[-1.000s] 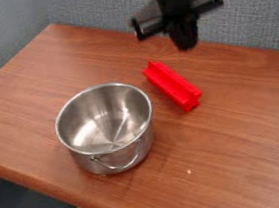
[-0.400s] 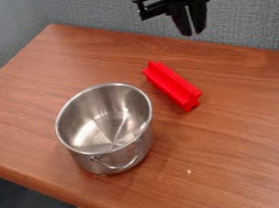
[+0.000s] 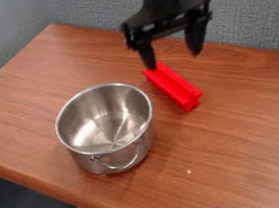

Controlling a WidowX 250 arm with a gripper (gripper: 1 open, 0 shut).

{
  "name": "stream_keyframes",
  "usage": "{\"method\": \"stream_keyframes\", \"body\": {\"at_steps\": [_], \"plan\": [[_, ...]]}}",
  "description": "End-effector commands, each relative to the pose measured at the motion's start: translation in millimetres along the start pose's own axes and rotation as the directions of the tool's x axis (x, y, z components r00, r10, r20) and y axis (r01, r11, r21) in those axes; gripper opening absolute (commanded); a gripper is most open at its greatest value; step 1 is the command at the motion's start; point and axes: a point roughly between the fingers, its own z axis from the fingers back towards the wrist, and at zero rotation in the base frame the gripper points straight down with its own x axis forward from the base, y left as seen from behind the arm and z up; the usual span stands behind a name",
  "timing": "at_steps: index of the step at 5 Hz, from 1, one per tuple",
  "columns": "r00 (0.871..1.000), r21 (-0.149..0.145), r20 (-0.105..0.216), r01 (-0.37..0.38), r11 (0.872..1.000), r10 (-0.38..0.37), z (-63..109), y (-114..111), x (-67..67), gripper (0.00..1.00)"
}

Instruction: Move the red object from the metal pot to the table

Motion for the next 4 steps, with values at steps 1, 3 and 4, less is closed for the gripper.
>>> {"method": "stream_keyframes", "body": {"at_steps": [1, 3, 4], "plan": [[0.969, 0.009, 0.037, -0.247, 0.969, 0.246, -2.3, 7.3, 4.4, 1.0], [0.913, 0.063, 0.04, -0.409, 0.911, 0.407, -19.9, -0.7, 0.0, 1.0], [0.903, 0.099, 0.036, -0.43, 0.897, 0.429, -20.8, -11.0, -6.9, 1.0]]}}
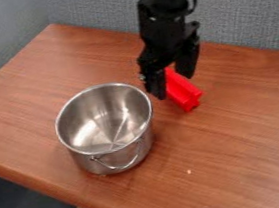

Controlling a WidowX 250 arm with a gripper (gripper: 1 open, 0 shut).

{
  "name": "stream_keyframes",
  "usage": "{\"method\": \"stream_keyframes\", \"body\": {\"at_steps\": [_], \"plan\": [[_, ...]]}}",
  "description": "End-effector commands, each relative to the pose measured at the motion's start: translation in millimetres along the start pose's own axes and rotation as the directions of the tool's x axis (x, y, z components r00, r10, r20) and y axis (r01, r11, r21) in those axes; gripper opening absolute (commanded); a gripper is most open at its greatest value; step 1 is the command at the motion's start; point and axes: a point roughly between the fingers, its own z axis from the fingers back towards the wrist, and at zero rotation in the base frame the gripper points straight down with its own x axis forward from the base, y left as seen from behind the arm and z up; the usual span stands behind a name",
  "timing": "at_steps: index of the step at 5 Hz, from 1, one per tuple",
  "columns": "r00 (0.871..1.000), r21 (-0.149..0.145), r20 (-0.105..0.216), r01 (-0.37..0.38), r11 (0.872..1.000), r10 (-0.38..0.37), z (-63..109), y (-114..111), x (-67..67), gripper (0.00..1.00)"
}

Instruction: Move the red object from the metal pot to the table

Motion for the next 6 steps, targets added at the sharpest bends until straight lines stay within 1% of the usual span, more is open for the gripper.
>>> {"method": "stream_keyframes", "body": {"at_steps": [1, 2, 3, 4, 5, 6], "plan": [[1.0, -0.031, -0.004, 0.013, 0.999, -0.013, 10.6, -14.4, -10.5, 1.0], [1.0, -0.021, -0.02, 0.006, 1.0, -0.006, 9.0, -19.2, -18.1, 1.0], [1.0, -0.012, -0.029, -0.011, 1.0, 0.011, 8.5, -24.0, -25.1, 1.0], [0.999, -0.006, 0.004, -0.054, 0.999, 0.054, 8.1, -12.2, -18.7, 1.0], [0.996, -0.003, 0.028, -0.087, 0.996, 0.087, 9.5, 0.2, -10.3, 0.0], [0.998, -0.002, 0.015, -0.054, 0.999, 0.054, -5.3, -8.0, 0.5, 1.0]]}}
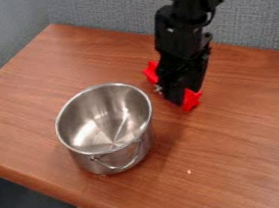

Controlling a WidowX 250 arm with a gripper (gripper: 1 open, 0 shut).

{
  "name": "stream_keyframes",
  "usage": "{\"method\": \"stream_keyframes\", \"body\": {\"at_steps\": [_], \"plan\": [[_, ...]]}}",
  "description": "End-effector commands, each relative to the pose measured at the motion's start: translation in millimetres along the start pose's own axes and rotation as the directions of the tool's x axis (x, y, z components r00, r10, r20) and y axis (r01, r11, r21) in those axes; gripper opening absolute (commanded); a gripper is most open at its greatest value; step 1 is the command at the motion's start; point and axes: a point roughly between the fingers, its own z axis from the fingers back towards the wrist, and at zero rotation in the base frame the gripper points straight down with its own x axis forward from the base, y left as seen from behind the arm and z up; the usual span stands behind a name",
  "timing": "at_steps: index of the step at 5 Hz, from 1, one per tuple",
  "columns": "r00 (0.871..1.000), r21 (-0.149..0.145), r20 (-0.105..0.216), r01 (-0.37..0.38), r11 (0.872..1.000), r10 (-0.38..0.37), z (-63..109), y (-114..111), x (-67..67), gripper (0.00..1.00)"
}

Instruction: Move the red object from the metal pot to the table

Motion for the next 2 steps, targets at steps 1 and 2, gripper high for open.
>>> {"method": "stream_keyframes", "body": {"at_steps": [1, 2], "plan": [[0.999, -0.041, -0.004, 0.037, 0.998, -0.037, -3.9, -17.3, 12.8, 1.0], [0.995, -0.009, 0.014, 0.096, 0.995, -0.096, -0.7, -11.6, 3.6, 1.0]]}}
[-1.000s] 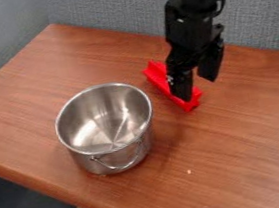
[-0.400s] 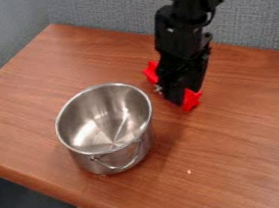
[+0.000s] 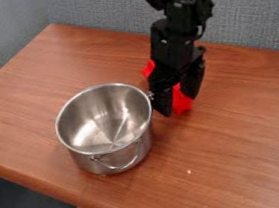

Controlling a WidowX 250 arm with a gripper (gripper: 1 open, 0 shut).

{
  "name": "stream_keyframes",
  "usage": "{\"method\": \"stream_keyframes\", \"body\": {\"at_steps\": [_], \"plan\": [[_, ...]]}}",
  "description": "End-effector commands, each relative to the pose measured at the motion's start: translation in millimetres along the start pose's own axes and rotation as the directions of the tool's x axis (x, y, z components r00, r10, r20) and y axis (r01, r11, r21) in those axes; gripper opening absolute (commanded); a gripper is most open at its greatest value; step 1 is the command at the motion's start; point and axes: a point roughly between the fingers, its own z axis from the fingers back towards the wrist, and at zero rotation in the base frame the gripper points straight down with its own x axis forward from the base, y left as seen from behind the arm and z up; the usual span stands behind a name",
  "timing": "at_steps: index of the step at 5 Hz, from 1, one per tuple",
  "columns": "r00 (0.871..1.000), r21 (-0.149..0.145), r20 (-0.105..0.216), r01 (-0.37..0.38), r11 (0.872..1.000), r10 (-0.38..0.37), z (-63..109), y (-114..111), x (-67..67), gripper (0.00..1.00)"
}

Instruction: Move the red object from the metal pot to the table

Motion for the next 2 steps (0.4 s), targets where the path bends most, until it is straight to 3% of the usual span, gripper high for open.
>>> {"method": "stream_keyframes", "body": {"at_steps": [1, 2], "plan": [[0.997, -0.021, 0.042, 0.063, 0.998, -0.062, 20.1, 0.9, -11.7, 0.0], [0.992, 0.013, 0.049, 0.119, 0.993, -0.119, 27.6, 4.4, -22.1, 0.0]]}}
